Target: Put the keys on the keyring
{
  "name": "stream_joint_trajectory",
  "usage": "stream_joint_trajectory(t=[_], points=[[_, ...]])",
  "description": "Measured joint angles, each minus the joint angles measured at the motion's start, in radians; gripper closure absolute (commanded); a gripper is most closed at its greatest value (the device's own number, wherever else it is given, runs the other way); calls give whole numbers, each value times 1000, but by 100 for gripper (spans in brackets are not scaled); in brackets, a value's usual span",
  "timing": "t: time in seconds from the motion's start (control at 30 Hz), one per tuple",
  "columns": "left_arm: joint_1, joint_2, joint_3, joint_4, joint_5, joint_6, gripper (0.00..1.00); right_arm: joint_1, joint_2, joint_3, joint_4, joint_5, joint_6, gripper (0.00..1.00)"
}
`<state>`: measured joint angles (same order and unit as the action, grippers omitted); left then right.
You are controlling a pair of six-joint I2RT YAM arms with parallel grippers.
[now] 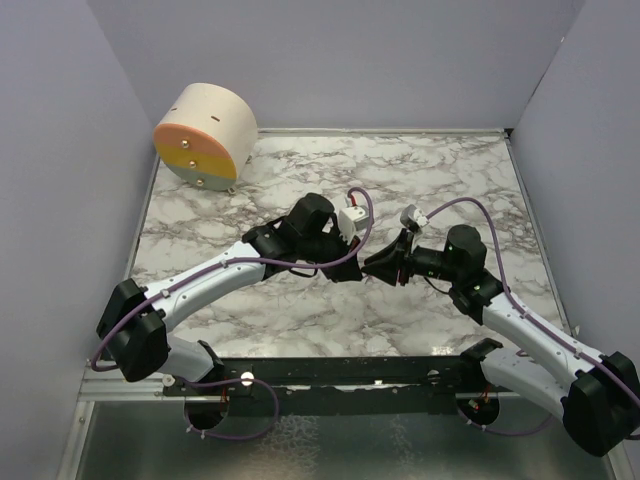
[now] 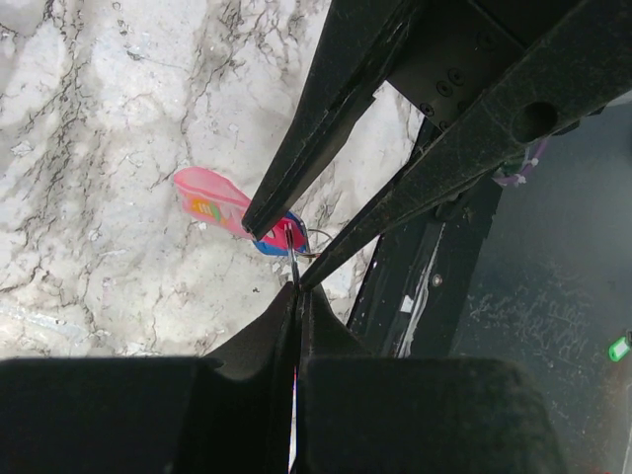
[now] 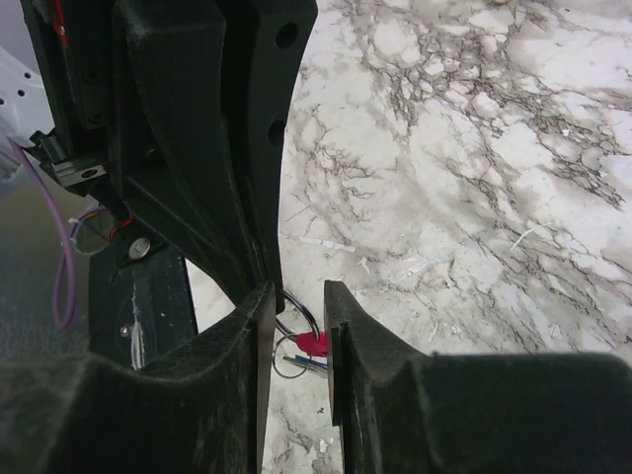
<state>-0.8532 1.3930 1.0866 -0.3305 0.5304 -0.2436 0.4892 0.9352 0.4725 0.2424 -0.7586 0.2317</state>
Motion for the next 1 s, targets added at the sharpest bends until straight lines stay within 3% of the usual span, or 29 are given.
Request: stream_joint_trajectory(t=[0.37,0.5,0.63,1.0], points=[[0,-5,23,-31,-4,13,100,0,0,0,20,0,0,76],[0,-11,24,-40,-8,15,100,1,1,0,20,-2,1,90],[3,-16,24,-54,-26,20,100,1,1,0,19,-6,0,99],[3,-18,24,-54,-53,22,100,1,0,0,19,-9,-1,99]])
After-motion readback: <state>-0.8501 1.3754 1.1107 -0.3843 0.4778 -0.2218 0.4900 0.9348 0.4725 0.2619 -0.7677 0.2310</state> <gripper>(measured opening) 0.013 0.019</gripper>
